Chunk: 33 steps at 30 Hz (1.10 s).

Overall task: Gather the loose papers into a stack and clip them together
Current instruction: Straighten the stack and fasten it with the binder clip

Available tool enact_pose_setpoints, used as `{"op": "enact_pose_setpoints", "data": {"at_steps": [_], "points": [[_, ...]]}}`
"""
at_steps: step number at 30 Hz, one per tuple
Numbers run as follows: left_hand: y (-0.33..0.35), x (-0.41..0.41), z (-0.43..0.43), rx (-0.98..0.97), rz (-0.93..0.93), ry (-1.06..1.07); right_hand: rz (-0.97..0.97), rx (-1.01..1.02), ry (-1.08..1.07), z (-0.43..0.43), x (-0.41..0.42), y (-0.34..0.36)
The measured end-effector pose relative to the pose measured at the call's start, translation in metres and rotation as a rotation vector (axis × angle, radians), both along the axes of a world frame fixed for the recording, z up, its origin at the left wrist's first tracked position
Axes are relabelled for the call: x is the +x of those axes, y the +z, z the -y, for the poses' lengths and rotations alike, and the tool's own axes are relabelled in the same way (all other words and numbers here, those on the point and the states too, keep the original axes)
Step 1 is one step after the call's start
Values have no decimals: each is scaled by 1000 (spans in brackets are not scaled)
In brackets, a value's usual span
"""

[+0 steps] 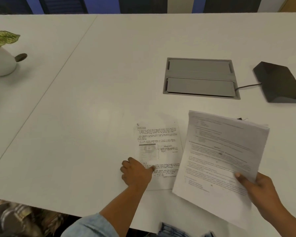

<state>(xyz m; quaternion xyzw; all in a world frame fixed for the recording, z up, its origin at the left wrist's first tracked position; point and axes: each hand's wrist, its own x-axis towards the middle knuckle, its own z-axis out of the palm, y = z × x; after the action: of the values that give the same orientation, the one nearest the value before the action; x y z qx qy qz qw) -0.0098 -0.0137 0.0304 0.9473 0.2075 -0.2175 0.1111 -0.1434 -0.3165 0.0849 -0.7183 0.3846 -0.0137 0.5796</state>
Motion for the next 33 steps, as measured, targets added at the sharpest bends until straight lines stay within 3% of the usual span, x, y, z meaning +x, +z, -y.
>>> {"op": "enact_pose_setpoints", "data": {"at_steps": [3, 9, 19, 23, 33], "points": [[-10, -7, 2, 8, 5, -55, -17, 15, -56, 2, -8, 1], [-11, 1, 3, -384, 41, 240, -6, 67, -144, 4, -19, 2], [30, 24, -43, -619, 406, 311, 6, 83, -188, 16, -25, 6], [73, 26, -54, -861, 503, 398, 12, 119, -185, 15, -25, 6], [135, -20, -6, -1191, 244, 317, -5, 213, 16, -10, 7, 15]]}}
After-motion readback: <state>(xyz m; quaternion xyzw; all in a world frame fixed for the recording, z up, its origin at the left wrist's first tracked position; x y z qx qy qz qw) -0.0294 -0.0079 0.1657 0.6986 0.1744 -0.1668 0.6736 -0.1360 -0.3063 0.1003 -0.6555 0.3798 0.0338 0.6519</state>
